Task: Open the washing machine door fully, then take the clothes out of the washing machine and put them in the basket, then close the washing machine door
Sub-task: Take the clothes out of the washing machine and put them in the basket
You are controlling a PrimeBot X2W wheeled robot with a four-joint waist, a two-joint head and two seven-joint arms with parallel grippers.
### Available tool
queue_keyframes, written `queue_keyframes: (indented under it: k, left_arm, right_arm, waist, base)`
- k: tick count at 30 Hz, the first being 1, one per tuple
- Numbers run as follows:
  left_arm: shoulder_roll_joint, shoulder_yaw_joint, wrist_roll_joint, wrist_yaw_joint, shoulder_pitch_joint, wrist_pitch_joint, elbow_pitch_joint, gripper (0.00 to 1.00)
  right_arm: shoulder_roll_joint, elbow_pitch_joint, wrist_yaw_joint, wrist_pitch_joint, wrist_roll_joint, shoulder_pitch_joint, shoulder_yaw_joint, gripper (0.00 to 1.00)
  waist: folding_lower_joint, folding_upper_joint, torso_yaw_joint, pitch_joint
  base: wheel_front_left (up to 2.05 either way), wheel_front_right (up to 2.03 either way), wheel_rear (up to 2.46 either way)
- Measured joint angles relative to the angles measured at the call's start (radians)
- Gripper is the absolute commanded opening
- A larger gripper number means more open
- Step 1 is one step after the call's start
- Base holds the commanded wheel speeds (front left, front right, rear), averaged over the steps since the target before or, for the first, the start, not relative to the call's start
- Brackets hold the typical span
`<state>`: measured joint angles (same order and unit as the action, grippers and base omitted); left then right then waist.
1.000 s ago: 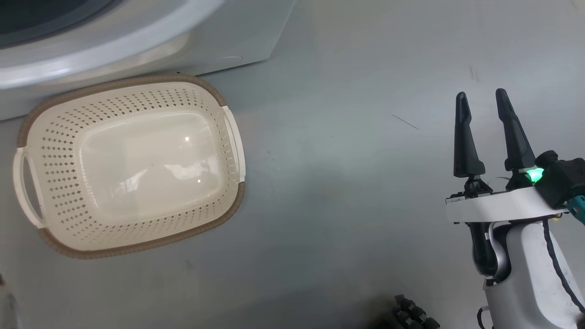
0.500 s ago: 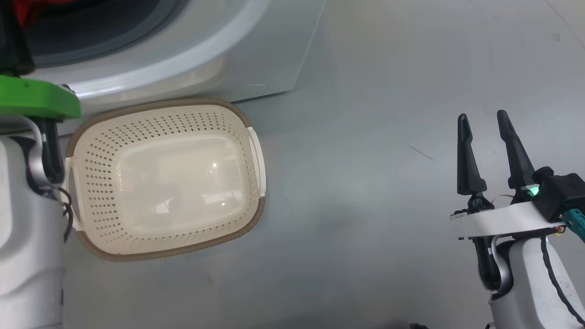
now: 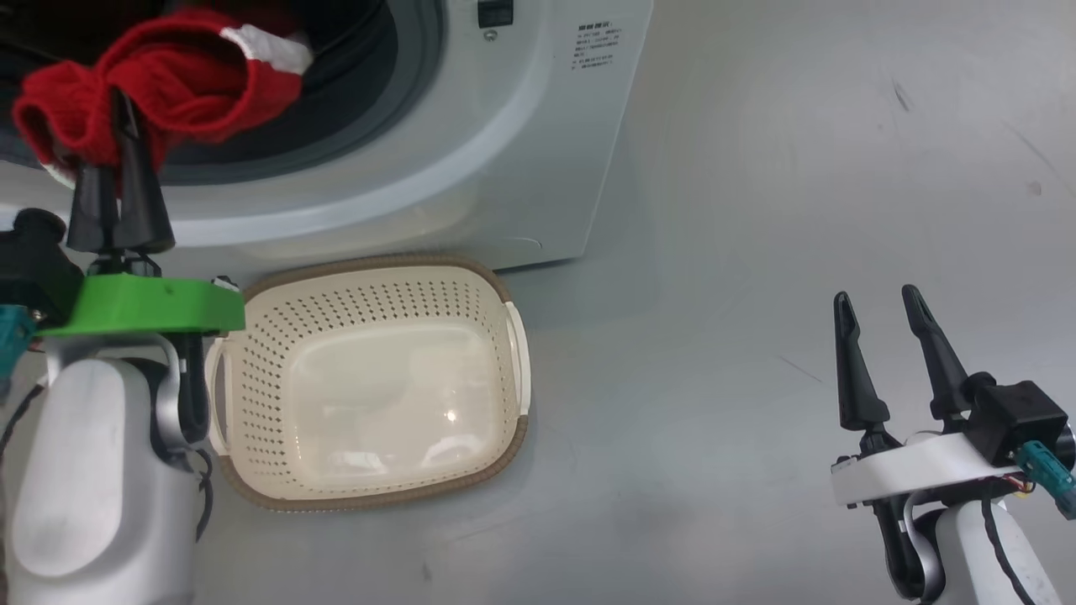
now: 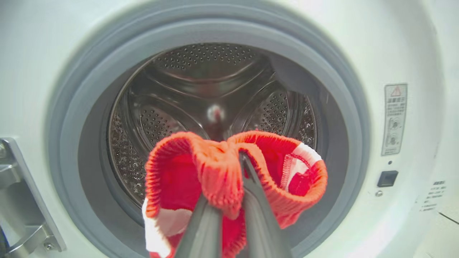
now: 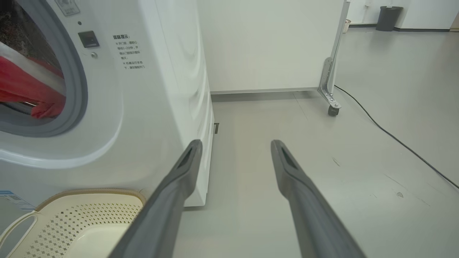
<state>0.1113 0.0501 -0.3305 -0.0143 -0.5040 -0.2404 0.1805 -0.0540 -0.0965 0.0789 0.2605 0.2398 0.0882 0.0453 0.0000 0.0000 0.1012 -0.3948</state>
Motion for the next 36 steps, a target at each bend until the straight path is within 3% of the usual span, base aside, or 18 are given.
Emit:
queue_keyframes:
  k: [9, 17, 36]
  left_arm:
    - [-0.026, 0.031, 0.007, 0.001, 0.139, -0.008, -0.087, 0.0]
    - [-0.032, 0.071, 0.006, 0.01, 0.26, 0.009, -0.107, 0.0]
    - [-0.058, 0.113, -0.057, 0.02, 0.324, 0.052, 0.012, 0.0]
  right_arm:
    - [-0.009, -0.007, 0.002, 0.0, -0.005, -0.078, -0.006, 1.0]
    - [-0.008, 0.004, 0.007, 0.0, -0.007, -0.101, 0.005, 1.0]
    - [-0.005, 0.053, 0.013, 0.0, 0.001, -0.096, 0.027, 1.0]
  waist:
    - [0.0, 0.0, -0.047, 0.125]
    - [0.0, 0.0, -0.09, 0.172]
    - [0.0, 0.0, -0.051, 0.088]
  base:
    - [0.0, 0.0, 0.0]
    - [0.0, 0.0, 0.0]
    - [0.0, 0.0, 0.0]
